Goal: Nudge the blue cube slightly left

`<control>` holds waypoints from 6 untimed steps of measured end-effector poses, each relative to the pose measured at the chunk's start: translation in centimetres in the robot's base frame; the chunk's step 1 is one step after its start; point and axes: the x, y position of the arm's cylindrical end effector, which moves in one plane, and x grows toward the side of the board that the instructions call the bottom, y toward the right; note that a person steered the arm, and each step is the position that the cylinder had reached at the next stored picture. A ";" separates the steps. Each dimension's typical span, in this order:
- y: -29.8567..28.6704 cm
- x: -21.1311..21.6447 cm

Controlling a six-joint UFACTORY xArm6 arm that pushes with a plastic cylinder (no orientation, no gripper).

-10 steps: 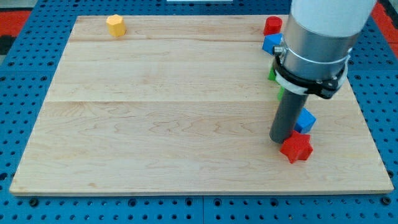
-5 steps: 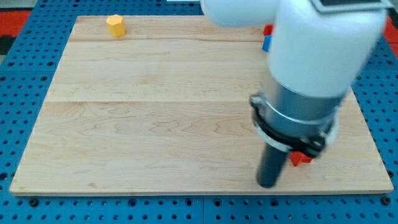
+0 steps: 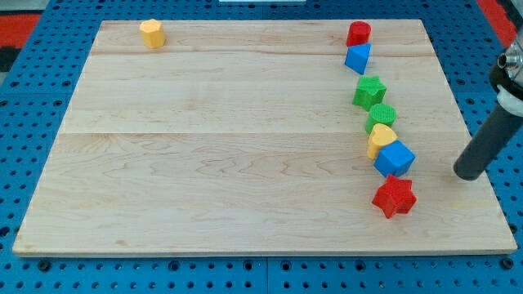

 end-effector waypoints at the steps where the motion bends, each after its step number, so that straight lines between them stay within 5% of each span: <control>1: -2.0 0.0; 6: -7.3 -0.6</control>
